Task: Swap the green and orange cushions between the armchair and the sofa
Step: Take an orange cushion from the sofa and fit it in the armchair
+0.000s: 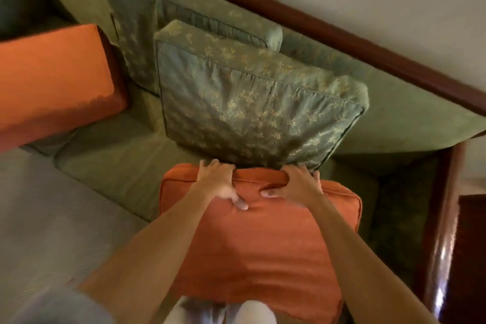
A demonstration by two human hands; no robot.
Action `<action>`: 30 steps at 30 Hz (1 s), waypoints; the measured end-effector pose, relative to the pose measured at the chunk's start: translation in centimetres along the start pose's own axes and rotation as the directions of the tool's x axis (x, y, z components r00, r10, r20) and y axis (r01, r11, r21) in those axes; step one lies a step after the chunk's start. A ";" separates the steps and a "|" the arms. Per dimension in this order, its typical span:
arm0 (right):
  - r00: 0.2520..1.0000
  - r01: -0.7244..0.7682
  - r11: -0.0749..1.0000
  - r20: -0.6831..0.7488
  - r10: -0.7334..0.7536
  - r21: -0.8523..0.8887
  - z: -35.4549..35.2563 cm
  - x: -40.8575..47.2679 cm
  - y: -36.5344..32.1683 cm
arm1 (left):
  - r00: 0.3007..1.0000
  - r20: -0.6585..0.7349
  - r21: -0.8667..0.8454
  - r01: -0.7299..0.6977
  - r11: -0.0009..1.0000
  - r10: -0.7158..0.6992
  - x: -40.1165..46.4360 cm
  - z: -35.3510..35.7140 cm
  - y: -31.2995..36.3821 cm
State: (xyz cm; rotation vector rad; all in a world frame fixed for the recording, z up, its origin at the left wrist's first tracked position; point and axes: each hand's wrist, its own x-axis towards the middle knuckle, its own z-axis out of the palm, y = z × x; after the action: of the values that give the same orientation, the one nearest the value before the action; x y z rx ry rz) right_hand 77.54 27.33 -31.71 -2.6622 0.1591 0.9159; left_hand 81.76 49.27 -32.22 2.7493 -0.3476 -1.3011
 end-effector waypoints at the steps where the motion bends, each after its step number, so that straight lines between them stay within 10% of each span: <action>1: 0.999 -0.007 1.000 -0.036 0.006 -0.004 -1.5 -2.0 -0.2 | 0.999 -0.043 0.019 -0.026 0.999 0.027 -2.0 -1.3 0.8; 6: 0.994 -0.007 0.999 -0.112 0.011 0.034 -5.8 -12.2 0.1 | 0.947 -0.229 0.208 -0.177 0.962 0.224 -11.9 -4.1 5.0; 22: 0.953 -0.117 0.993 -0.285 0.102 -0.035 0.8 -21.5 -1.6 | 0.927 -0.213 0.302 -0.239 0.923 0.309 -16.4 -0.7 5.1; 30: 0.912 -0.254 0.967 -0.329 0.246 0.020 2.3 -31.4 -3.1 | 0.740 -0.130 0.493 -0.529 0.690 0.660 -21.2 -0.3 6.2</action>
State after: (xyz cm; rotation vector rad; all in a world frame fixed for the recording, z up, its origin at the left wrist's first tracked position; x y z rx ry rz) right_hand 52.11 31.09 -13.32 -2.8425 0.5826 0.5310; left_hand 67.99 48.29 -15.02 2.6724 -1.5212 -0.6684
